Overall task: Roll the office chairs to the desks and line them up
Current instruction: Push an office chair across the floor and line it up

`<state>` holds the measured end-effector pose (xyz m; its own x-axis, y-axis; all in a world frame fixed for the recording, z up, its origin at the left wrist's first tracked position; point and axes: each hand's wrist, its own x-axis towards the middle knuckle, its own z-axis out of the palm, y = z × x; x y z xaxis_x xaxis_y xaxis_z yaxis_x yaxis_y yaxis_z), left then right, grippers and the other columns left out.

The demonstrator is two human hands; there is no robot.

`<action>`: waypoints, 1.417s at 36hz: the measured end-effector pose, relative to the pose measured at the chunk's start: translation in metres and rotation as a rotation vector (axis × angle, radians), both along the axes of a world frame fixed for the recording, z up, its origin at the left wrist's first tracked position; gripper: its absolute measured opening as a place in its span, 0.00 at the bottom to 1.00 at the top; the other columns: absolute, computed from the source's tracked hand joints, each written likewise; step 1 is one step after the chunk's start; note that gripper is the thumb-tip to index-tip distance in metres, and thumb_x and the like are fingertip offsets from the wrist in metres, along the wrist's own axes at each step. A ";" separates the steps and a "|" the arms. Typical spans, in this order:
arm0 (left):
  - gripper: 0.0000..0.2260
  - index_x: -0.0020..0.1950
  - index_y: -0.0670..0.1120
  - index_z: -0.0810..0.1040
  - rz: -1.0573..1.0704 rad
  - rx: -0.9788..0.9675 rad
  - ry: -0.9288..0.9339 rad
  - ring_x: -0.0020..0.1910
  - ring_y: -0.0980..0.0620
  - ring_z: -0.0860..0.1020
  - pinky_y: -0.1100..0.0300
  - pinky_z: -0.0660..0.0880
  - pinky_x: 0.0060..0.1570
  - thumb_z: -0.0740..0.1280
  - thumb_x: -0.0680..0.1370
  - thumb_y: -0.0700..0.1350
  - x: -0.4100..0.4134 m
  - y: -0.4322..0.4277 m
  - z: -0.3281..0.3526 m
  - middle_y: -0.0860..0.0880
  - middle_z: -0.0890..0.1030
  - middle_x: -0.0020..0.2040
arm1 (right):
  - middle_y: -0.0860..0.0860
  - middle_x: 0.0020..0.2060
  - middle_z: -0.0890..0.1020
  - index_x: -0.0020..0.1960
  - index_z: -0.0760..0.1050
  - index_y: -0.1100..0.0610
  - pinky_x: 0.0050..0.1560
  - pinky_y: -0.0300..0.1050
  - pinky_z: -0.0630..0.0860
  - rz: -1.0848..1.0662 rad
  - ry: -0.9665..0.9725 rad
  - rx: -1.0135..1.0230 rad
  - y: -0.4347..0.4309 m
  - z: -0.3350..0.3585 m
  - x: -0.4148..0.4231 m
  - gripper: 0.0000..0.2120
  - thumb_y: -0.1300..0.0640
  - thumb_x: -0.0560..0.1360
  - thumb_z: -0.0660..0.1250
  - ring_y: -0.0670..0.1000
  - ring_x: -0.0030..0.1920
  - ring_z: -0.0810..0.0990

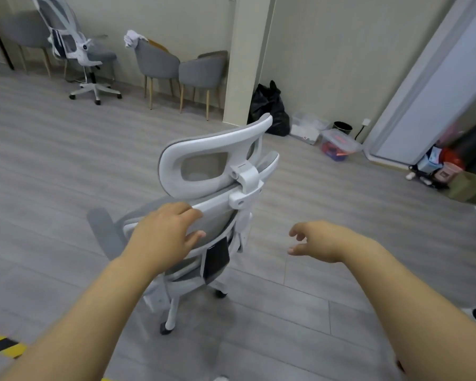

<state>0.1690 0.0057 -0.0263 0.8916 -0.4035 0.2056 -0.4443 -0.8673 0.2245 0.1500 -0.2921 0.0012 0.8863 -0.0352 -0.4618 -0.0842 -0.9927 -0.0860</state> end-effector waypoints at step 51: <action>0.31 0.59 0.46 0.79 0.907 -0.283 -0.011 0.54 0.46 0.73 0.49 0.71 0.56 0.61 0.67 0.67 0.018 0.003 -0.041 0.48 0.79 0.53 | 0.55 0.57 0.73 0.65 0.73 0.53 0.51 0.50 0.67 0.807 -0.561 0.157 0.039 -0.051 0.231 0.20 0.44 0.77 0.61 0.60 0.58 0.66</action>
